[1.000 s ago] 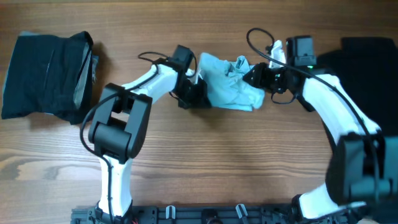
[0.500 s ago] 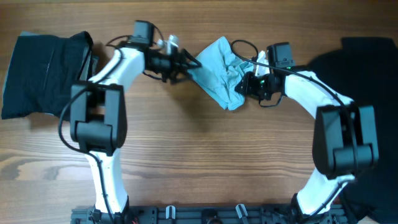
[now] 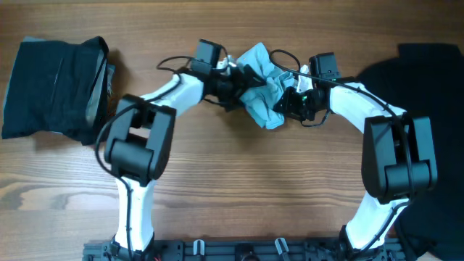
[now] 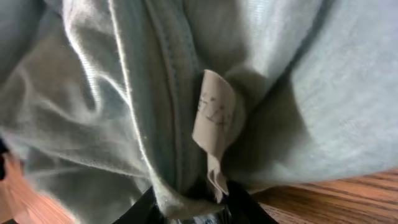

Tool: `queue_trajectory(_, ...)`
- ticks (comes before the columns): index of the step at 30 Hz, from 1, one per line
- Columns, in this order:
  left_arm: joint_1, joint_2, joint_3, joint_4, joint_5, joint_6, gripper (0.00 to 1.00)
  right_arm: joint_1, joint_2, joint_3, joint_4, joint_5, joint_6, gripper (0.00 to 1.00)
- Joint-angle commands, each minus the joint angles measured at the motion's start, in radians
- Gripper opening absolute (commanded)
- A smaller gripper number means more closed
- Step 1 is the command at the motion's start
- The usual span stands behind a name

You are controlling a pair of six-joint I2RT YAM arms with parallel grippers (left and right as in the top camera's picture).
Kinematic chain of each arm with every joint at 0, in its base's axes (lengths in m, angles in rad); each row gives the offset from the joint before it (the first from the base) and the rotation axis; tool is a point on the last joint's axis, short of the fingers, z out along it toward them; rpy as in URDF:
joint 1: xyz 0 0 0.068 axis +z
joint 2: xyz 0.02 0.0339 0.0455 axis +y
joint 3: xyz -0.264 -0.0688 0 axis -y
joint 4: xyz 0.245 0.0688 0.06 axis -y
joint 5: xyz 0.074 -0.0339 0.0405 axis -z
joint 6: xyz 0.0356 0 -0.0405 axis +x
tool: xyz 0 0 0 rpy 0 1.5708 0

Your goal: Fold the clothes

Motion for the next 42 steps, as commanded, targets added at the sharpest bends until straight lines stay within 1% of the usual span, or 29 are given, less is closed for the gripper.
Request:
queue_trajectory(1, -0.049, 0.171, -0.042, 0.068, -0.085, -0.080, 0.75, 0.034, 0.020, -0.006, -0.010, -0.012, 0.009, 0.30)
queue_trajectory(3, -0.049, 0.182, -0.042, 0.066, -0.097, -0.080, 0.48, 0.045, 0.020, -0.006, -0.010, -0.012, 0.008, 0.30)
queue_trajectory(5, -0.042, 0.184, -0.042, 0.063, -0.112, -0.073, 0.16, 0.056, 0.020, -0.006, -0.013, -0.012, 0.006, 0.27)
queue_trajectory(6, -0.033, 0.183, -0.042, 0.057, -0.109, -0.073, 0.12, 0.056, 0.019, -0.006, -0.022, -0.013, 0.007, 0.26)
queue_trajectory(9, 0.019, 0.175, -0.042, 0.001, -0.109, -0.060, 0.08, 0.042, -0.005, -0.006, -0.095, -0.013, -0.024, 0.27)
queue_trajectory(10, 0.042, 0.167, -0.042, -0.013, -0.109, -0.026, 0.05, 0.033, -0.024, -0.006, -0.127, -0.013, -0.048, 0.27)
queue_trajectory(12, 0.089, 0.135, -0.042, -0.039, -0.105, 0.041, 0.04, 0.018, -0.072, -0.006, -0.183, -0.013, -0.100, 0.28)
queue_trajectory(13, 0.124, 0.097, -0.041, -0.068, -0.102, 0.094, 0.04, 0.006, -0.121, -0.006, -0.217, -0.012, -0.153, 0.31)
queue_trajectory(14, 0.164, 0.037, -0.041, -0.117, -0.102, 0.165, 0.04, -0.005, -0.170, -0.006, -0.229, -0.012, -0.177, 0.33)
queue_trajectory(17, 0.257, -0.158, -0.026, -0.263, -0.102, 0.338, 0.04, -0.031, -0.291, -0.006, -0.194, -0.012, -0.171, 0.37)
queue_trajectory(18, 0.298, -0.264, -0.010, -0.325, -0.095, 0.385, 0.04, -0.034, -0.325, -0.006, -0.170, -0.006, -0.143, 0.37)
queue_trajectory(19, 0.330, -0.347, 0.003, -0.350, -0.082, 0.415, 0.04, -0.034, -0.342, -0.006, -0.153, -0.003, -0.122, 0.37)
queue_trajectory(21, 0.414, -0.526, 0.021, -0.356, -0.072, 0.433, 0.04, -0.034, -0.346, -0.006, -0.132, -0.005, -0.092, 0.38)
queue_trajectory(22, 0.450, -0.584, 0.021, -0.356, -0.073, 0.435, 0.04, -0.034, -0.345, -0.006, -0.131, -0.005, -0.087, 0.37)
queue_trajectory(23, 0.526, -0.673, 0.021, -0.357, -0.072, 0.439, 0.04, -0.034, -0.345, -0.006, -0.130, -0.005, -0.087, 0.37)
queue_trajectory(25, 0.652, -0.758, 0.021, -0.357, -0.076, 0.452, 0.04, -0.033, -0.345, -0.006, -0.130, -0.005, -0.087, 0.37)
queue_trajectory(27, 0.759, -0.782, 0.021, -0.360, -0.076, 0.480, 0.04, -0.031, -0.345, -0.006, -0.132, -0.006, -0.066, 0.37)
queue_trajectory(28, 0.826, -0.781, 0.021, -0.366, -0.080, 0.520, 0.04, -0.031, -0.345, -0.006, -0.132, -0.021, -0.061, 0.37)
queue_trajectory(29, 0.883, -0.765, 0.021, -0.378, -0.098, 0.553, 0.04, -0.029, -0.345, -0.006, -0.133, -0.037, -0.061, 0.37)
queue_trajectory(31, 0.973, -0.684, 0.020, -0.412, -0.125, 0.557, 0.05, -0.029, -0.345, -0.006, -0.133, -0.051, -0.060, 0.37)
queue_trajectory(32, 0.988, -0.653, 0.020, -0.428, -0.130, 0.557, 0.08, -0.029, -0.345, -0.006, -0.133, -0.051, -0.047, 0.37)
queue_trajectory(33, 1.004, -0.608, 0.020, -0.451, -0.163, 0.561, 0.18, -0.029, -0.345, -0.006, -0.132, -0.057, -0.038, 0.37)
queue_trajectory(34, 1.020, -0.552, 0.020, -0.471, -0.229, 0.560, 0.26, -0.029, -0.345, -0.006, -0.132, -0.059, -0.034, 0.37)
queue_trajectory(35, 1.030, -0.503, 0.020, -0.473, -0.284, 0.561, 0.43, -0.029, -0.345, -0.006, -0.133, -0.058, -0.024, 0.37)
queue_trajectory(36, 1.036, -0.454, 0.020, -0.468, -0.341, 0.560, 0.68, -0.029, -0.345, -0.006, -0.133, -0.059, -0.018, 0.36)
queue_trajectory(37, 1.044, -0.393, 0.020, -0.462, -0.371, 0.560, 0.82, -0.029, -0.345, -0.006, -0.132, -0.064, -0.019, 0.37)
queue_trajectory(38, 1.050, -0.341, 0.020, -0.465, -0.343, 0.555, 1.00, -0.029, -0.345, -0.006, -0.131, -0.079, -0.019, 0.41)
queue_trajectory(39, 1.056, -0.308, 0.020, -0.480, -0.287, 0.555, 1.00, -0.029, -0.345, -0.006, -0.127, -0.095, -0.019, 0.44)
queue_trajectory(42, 1.074, -0.307, 0.025, -0.517, -0.253, 0.552, 1.00, -0.029, -0.358, -0.006, -0.117, -0.179, -0.019, 0.49)
